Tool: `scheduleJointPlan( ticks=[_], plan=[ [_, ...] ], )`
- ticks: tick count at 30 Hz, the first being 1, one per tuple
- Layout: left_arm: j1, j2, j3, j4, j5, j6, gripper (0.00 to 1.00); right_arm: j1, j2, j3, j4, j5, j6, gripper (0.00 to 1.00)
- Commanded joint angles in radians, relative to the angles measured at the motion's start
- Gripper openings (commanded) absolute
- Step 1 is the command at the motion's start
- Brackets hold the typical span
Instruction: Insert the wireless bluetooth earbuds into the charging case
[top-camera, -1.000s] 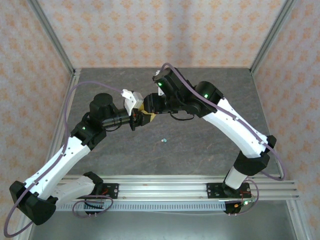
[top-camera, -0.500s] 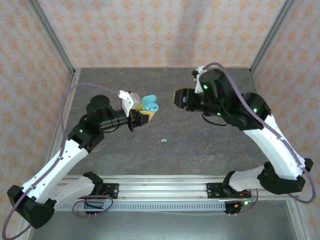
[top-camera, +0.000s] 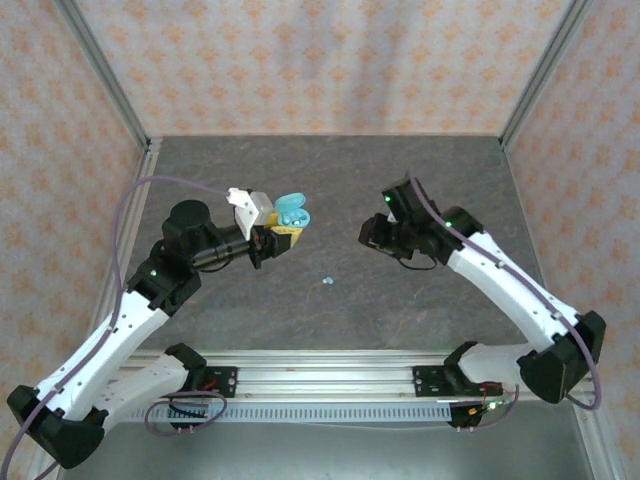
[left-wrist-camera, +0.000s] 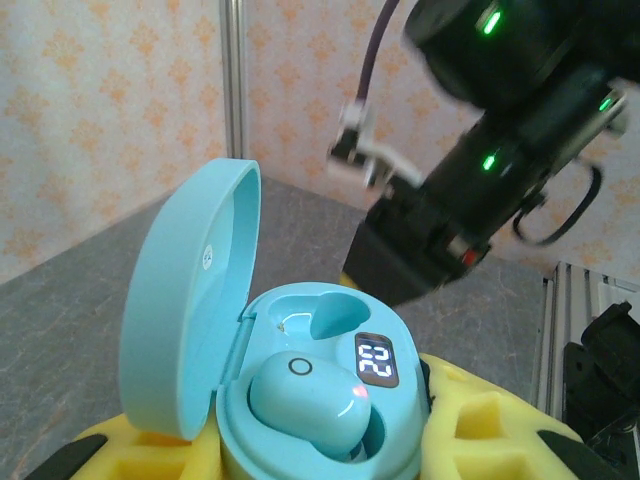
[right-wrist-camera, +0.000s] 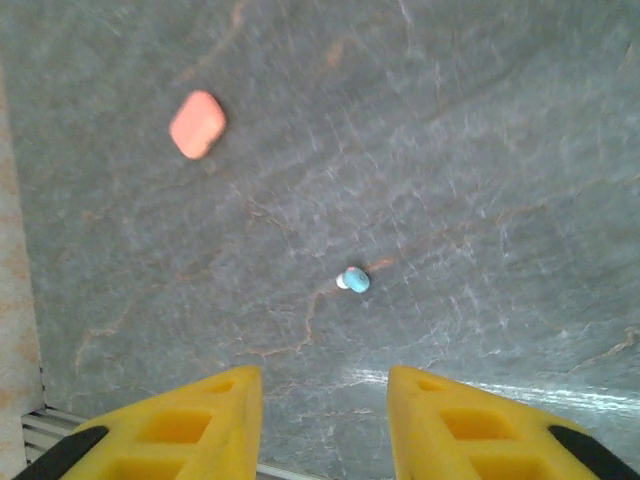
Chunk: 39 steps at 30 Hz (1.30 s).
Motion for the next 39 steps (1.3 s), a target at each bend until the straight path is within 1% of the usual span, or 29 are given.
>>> scheduleJointPlan(
  ticks=[1, 5, 8, 11, 16, 20, 24, 28, 32, 39],
  plan=[
    [-0.007, -0.019, -0.012, 0.011, -0.022, -0.003, 0.0, -0.004, 0.043, -0.089, 0.171, -0.103, 0.076, 0.37],
    [-0.007, -0.027, -0.016, 0.003, -0.025, -0.002, 0.0, 0.002, 0.131, -0.191, 0.3, -0.182, 0.141, 0.32],
    [-0.006, -0.032, -0.018, -0.001, -0.031, -0.002, 0.0, 0.025, 0.205, -0.221, 0.349, -0.188, 0.156, 0.3],
    [-0.006, -0.033, -0.021, -0.004, -0.039, -0.006, 0.0, 0.058, 0.286, -0.206, 0.358, -0.189, 0.144, 0.3],
    [-0.006, -0.04, -0.05, 0.021, -0.045, -0.026, 0.0, 0.107, 0.419, -0.118, 0.287, -0.15, 0.073, 0.3],
    [-0.006, -0.05, -0.063, 0.02, -0.052, -0.028, 0.0, 0.119, 0.49, -0.055, 0.237, -0.144, 0.033, 0.29],
    [-0.006, -0.053, -0.063, 0.01, -0.062, -0.021, 0.0, 0.135, 0.529, -0.017, 0.238, -0.155, 0.028, 0.26],
    [-0.006, -0.051, -0.068, 0.017, -0.071, -0.019, 0.0, 0.165, 0.568, 0.023, 0.198, -0.141, 0.012, 0.23],
    [-0.006, -0.042, -0.072, 0.027, -0.068, -0.024, 0.0, 0.175, 0.585, 0.019, 0.189, -0.135, 0.007, 0.21],
    [-0.007, -0.027, -0.066, 0.032, -0.064, -0.024, 0.0, 0.172, 0.602, 0.041, 0.11, -0.065, -0.05, 0.2]
  ],
)
